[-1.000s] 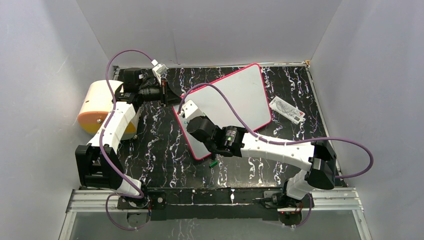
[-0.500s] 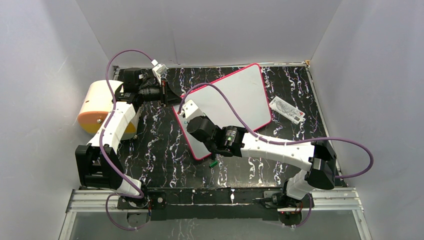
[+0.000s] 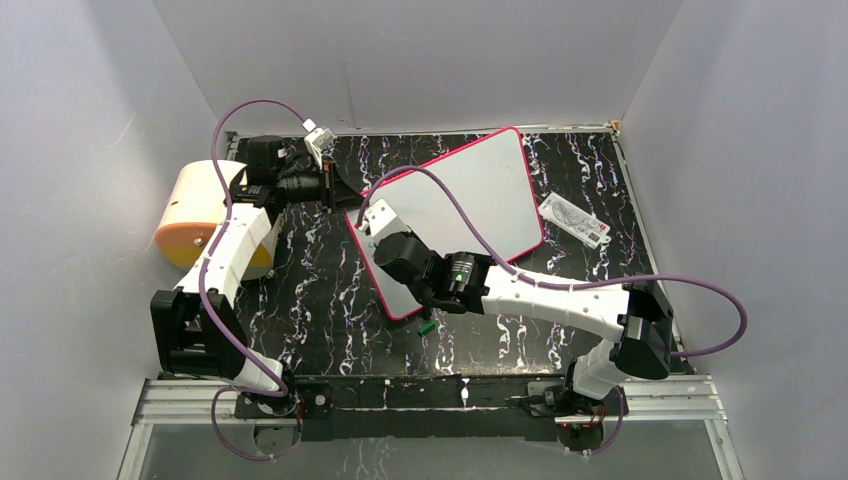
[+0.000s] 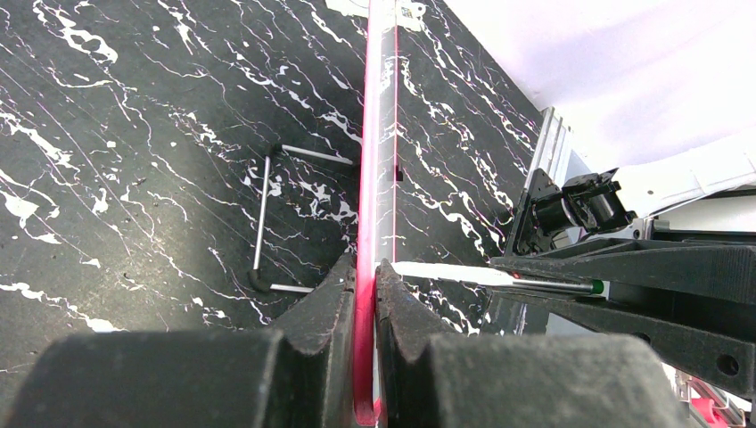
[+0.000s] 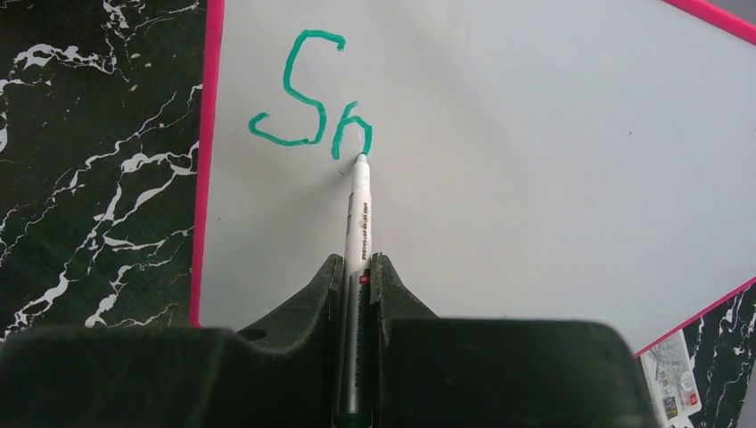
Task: Write a sentence on the whiteboard
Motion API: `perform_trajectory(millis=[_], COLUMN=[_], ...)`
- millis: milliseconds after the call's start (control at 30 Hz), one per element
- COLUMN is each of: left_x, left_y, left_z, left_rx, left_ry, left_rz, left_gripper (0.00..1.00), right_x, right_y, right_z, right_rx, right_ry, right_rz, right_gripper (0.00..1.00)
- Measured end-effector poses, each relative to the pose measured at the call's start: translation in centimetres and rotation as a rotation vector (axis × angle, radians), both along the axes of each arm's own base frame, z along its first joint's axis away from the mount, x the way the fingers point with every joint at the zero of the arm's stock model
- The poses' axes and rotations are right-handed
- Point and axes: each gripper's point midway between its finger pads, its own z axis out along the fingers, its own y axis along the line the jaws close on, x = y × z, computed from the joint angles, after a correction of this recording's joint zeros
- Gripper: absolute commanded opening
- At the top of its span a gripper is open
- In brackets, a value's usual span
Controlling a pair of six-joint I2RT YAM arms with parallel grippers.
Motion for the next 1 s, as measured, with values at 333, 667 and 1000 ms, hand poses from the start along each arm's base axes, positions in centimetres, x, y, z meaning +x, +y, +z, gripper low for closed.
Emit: perform_trajectory(millis=[333, 667, 1000], left_x=[0.0, 0.0, 0.0], left_y=[0.0, 0.0, 0.0], left_z=[0.0, 0.0, 0.0], left_rx=[0.002, 0.0, -0.001], left_ry=[-0.001, 0.0, 0.0], left_rz=[0.002, 0.001, 0.0], left_gripper=[0.0, 0.0, 0.0], right_x=[0.3, 0.8, 1.2], right_y=[0.2, 0.5, 0.3], right_z=[0.5, 1.3, 1.6], right_rx=[0.014, 0.038, 0.042], right_ry=[-0.029, -0.061, -0.079], right_rz=[0.002, -0.006, -0.029], right_gripper=[0.0, 0.0, 0.0])
